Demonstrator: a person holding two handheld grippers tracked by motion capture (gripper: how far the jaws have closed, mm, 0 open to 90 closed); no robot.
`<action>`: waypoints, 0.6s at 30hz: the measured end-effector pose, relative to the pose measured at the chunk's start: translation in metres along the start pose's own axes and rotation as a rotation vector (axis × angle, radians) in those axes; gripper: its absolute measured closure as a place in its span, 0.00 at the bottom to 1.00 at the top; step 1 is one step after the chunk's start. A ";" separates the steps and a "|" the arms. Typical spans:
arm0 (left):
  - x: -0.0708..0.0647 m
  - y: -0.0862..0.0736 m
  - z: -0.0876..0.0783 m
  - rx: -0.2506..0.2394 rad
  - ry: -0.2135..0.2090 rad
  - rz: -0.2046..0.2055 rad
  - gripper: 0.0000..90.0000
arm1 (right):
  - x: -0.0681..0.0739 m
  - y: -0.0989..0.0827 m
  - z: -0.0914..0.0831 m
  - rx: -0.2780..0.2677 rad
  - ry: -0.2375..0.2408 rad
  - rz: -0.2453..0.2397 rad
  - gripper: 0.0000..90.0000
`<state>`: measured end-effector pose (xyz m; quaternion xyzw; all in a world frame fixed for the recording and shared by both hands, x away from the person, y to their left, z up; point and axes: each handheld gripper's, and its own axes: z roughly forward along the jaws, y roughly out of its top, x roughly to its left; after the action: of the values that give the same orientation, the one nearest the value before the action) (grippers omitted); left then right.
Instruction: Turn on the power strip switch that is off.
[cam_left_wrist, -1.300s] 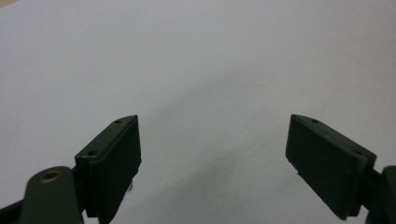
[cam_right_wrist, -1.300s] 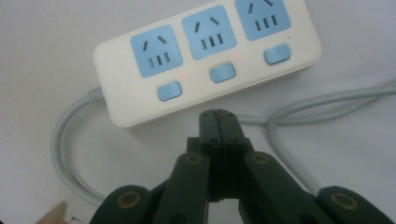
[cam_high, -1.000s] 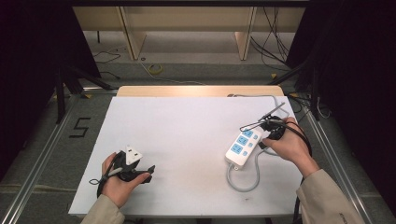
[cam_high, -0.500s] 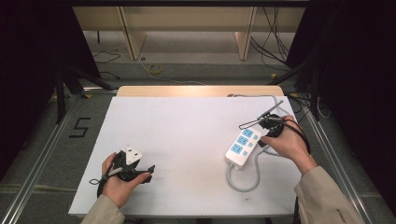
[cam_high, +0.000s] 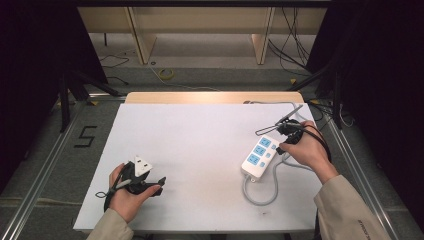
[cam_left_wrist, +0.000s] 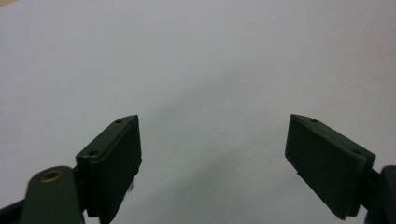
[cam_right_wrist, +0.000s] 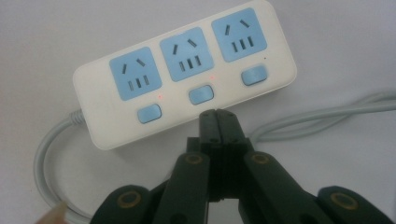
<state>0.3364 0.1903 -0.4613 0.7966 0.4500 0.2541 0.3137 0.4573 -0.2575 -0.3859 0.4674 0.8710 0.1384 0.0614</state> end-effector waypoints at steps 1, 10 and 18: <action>0.000 0.000 0.000 0.000 0.000 -0.001 0.20 | 0.000 0.001 0.000 0.002 -0.001 0.001 1.00; 0.000 0.000 0.000 0.001 0.000 0.000 0.20 | -0.001 0.006 0.001 0.000 -0.013 -0.001 1.00; 0.000 0.000 0.000 -0.001 0.001 0.000 0.20 | -0.002 0.010 0.003 0.010 -0.019 0.003 1.00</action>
<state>0.3363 0.1903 -0.4611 0.7961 0.4501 0.2548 0.3141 0.4670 -0.2536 -0.3854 0.4701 0.8705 0.1298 0.0670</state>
